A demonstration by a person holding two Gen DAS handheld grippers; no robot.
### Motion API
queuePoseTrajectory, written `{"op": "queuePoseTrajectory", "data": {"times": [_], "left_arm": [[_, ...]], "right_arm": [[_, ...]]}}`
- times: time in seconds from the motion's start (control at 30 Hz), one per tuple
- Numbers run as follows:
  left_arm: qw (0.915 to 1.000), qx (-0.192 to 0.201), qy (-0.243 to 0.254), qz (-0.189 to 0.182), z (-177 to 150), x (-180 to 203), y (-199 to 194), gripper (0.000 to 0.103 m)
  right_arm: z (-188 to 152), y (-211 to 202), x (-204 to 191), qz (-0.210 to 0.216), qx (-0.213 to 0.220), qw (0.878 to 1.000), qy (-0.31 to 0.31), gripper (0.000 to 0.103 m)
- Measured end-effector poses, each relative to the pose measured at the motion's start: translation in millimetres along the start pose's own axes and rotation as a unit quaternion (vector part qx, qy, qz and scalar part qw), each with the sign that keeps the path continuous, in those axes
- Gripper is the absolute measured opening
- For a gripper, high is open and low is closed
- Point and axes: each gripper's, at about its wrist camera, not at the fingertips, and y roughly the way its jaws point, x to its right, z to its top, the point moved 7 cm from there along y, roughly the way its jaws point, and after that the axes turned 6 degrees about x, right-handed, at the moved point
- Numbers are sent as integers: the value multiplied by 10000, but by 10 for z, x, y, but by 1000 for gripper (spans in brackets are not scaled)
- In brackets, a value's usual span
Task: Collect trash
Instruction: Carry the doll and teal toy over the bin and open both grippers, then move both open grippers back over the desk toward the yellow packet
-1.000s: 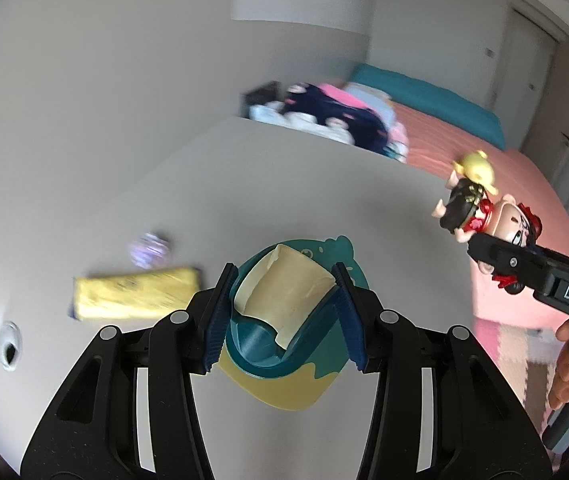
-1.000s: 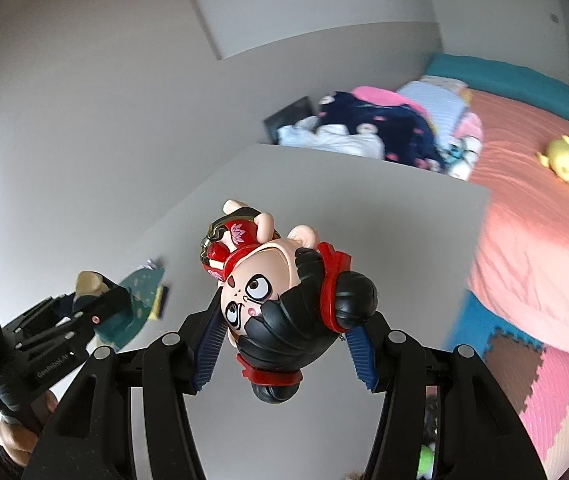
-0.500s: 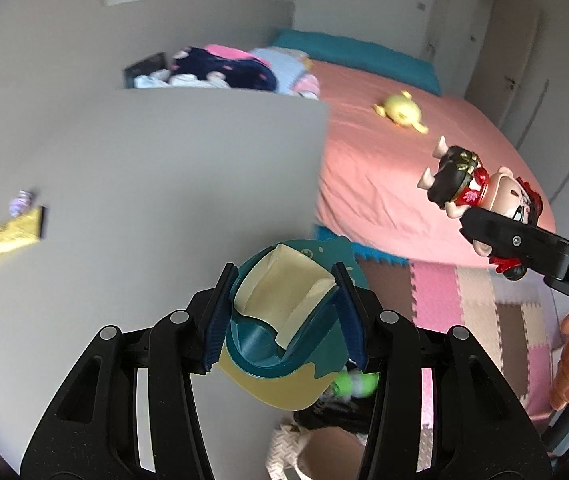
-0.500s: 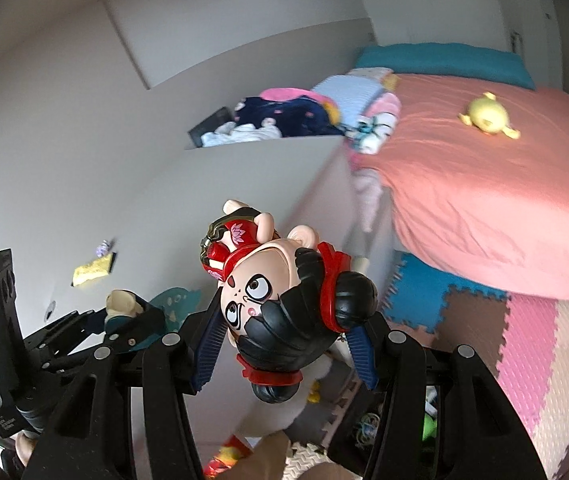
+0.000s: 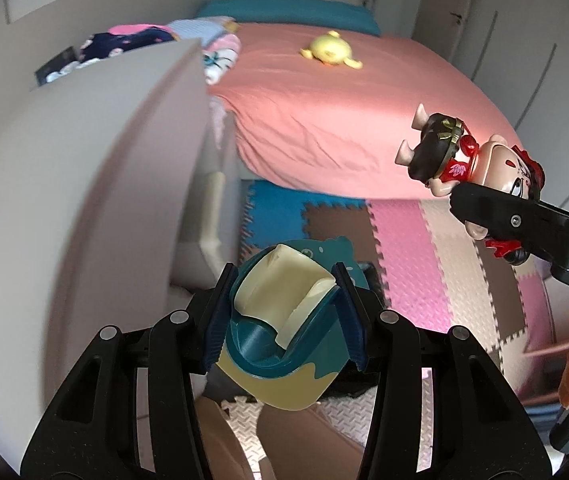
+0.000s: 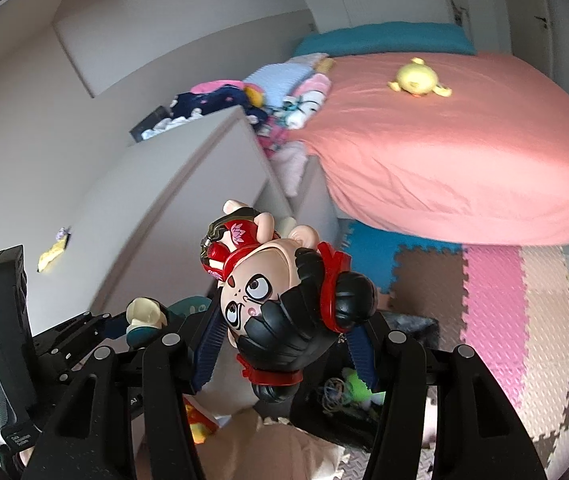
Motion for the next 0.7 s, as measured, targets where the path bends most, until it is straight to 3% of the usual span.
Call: {"op": "queuePoseTrajectory", "data": {"times": [0.27, 0.33, 0.37, 0.4, 0.5, 0.7], "left_arm": [[9990, -262, 318, -151, -248, 339, 111, 48], [9977, -416, 469, -248, -318, 427, 139, 52], [9974, -427, 550, -184, -338, 450, 144, 83], [9975, -372, 591, -88, -341, 460, 131, 97], [9973, -241, 692, 56, -330, 465, 104, 97], [9983, -272, 502, 98, -322, 382, 120, 97]], "right_arm": [[-290, -91, 302, -170, -121, 9995, 217, 56], [-335, -82, 357, -272, -206, 9991, 248, 58], [-339, -71, 390, -354, -199, 9987, 319, 86], [-325, -74, 418, -409, -146, 9984, 355, 101], [-260, -89, 466, -792, 0, 9968, 139, 101], [-182, -103, 494, -772, 132, 9969, 106, 101]]}}
